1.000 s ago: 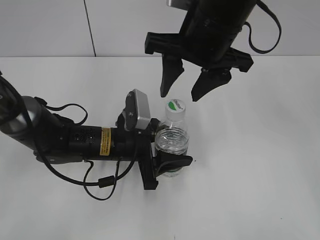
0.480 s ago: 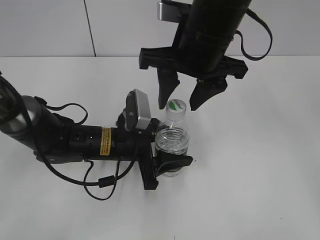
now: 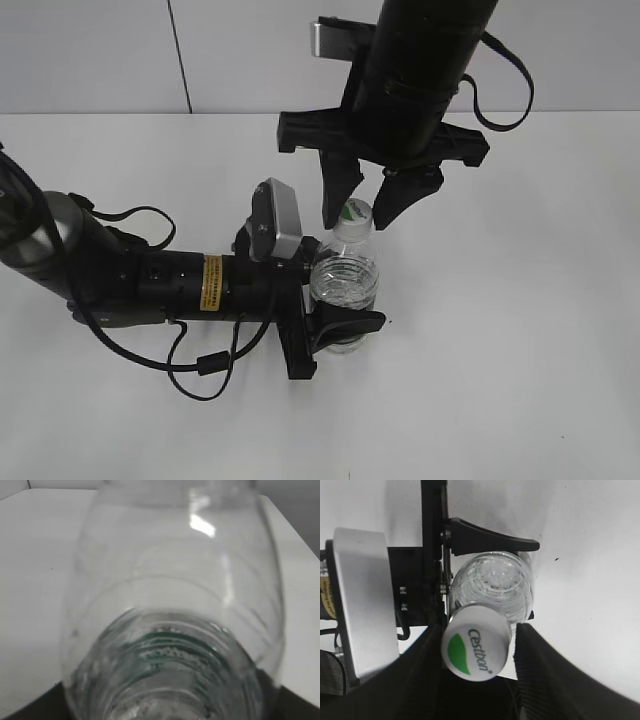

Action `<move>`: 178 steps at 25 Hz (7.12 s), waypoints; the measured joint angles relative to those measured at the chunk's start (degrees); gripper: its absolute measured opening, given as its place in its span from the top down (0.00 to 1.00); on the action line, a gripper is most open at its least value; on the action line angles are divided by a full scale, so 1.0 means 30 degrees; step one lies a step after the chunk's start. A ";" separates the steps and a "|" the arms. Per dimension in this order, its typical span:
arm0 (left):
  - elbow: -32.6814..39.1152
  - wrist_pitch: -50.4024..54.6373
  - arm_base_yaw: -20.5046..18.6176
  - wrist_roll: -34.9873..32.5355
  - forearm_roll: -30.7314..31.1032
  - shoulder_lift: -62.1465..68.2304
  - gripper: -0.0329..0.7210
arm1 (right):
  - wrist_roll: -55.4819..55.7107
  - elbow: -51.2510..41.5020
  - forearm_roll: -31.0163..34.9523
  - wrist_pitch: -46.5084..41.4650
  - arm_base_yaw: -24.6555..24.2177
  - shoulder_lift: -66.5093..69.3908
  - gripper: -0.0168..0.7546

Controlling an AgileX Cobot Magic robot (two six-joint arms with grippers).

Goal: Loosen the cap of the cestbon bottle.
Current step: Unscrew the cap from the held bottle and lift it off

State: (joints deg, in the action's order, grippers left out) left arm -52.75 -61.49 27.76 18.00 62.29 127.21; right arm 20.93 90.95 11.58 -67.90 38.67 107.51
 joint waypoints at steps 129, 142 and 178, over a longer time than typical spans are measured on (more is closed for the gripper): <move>-0.0011 0.0292 0.0066 0.0055 -0.1154 0.0000 0.42 | -0.0131 0.1072 -0.0505 -0.0611 0.0024 0.0536 0.38; -0.0011 0.0292 0.0066 0.0055 -0.1188 0.0000 0.42 | -0.0173 0.1052 -0.0463 -0.0611 0.0024 0.0536 0.58; -0.0030 0.0313 0.0066 -0.0113 -0.0978 0.0000 0.42 | -2.9371 0.1071 -0.0870 -0.0611 0.0024 0.0499 0.59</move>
State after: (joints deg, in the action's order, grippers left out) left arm -52.84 -60.55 27.96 17.66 59.35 127.21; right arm -67.18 94.16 8.97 -69.73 38.74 109.00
